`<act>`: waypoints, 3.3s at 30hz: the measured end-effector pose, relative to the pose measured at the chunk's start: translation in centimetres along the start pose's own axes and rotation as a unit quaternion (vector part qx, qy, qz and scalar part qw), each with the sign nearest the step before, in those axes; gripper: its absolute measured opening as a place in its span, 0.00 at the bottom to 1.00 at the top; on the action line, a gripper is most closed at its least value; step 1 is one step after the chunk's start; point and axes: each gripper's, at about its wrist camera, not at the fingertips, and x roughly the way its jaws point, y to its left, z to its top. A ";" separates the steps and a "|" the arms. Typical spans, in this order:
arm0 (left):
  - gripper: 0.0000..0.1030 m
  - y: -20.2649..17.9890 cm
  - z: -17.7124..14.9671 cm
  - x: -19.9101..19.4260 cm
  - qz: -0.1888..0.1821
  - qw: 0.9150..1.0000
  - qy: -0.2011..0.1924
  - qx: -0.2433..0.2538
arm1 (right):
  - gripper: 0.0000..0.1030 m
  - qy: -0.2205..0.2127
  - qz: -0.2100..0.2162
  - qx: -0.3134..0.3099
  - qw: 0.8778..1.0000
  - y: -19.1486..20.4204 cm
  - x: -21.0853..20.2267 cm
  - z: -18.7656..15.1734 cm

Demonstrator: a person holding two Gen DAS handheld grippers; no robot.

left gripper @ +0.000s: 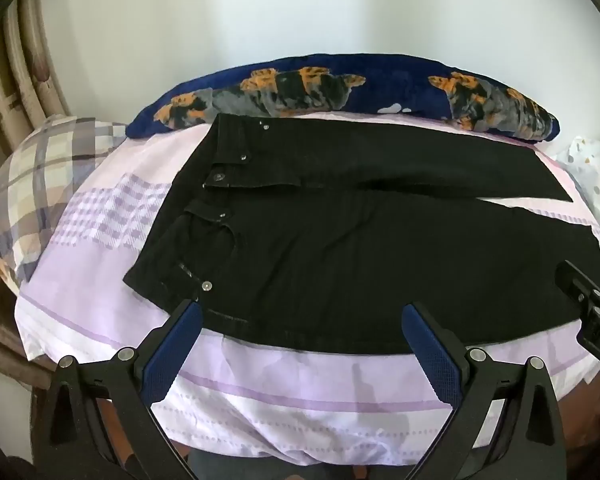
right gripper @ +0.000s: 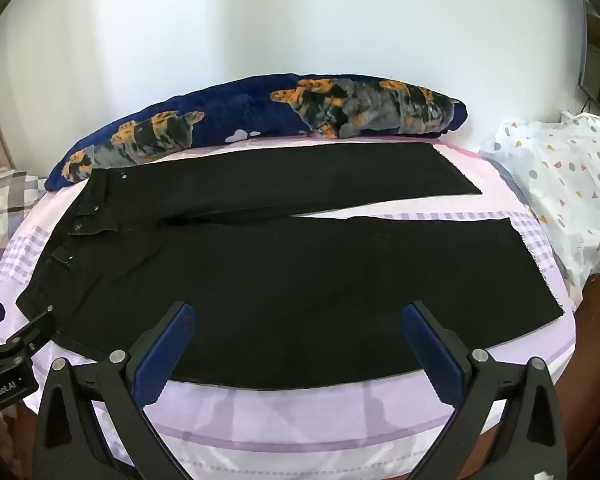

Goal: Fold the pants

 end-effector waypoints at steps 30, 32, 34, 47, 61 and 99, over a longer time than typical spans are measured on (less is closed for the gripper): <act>0.96 0.0 -1.0 -0.3 -0.005 1.000 -0.001 0.002 | 1.00 -0.001 0.007 0.002 1.000 0.1 -0.1 0.0; 0.96 -0.1 -1.1 -0.4 -0.007 1.000 -0.005 0.006 | 1.00 -0.001 0.007 0.002 1.000 0.1 -0.1 0.0; 0.96 -0.2 -1.1 -0.5 -0.009 1.000 -0.006 0.008 | 1.00 -0.002 0.007 0.002 1.000 0.1 -0.1 0.0; 0.96 -0.1 -1.3 -0.1 -0.011 1.000 0.014 0.003 | 1.00 0.003 0.004 0.000 1.000 0.3 0.0 0.2; 0.96 0.2 -1.5 0.9 -0.005 0.999 0.040 -0.002 | 1.00 0.015 -0.001 0.000 1.000 0.2 0.7 -0.2; 0.96 0.0 -2.1 2.4 -0.003 0.997 0.071 0.001 | 1.00 0.071 -0.002 -0.013 0.997 0.6 2.5 -0.9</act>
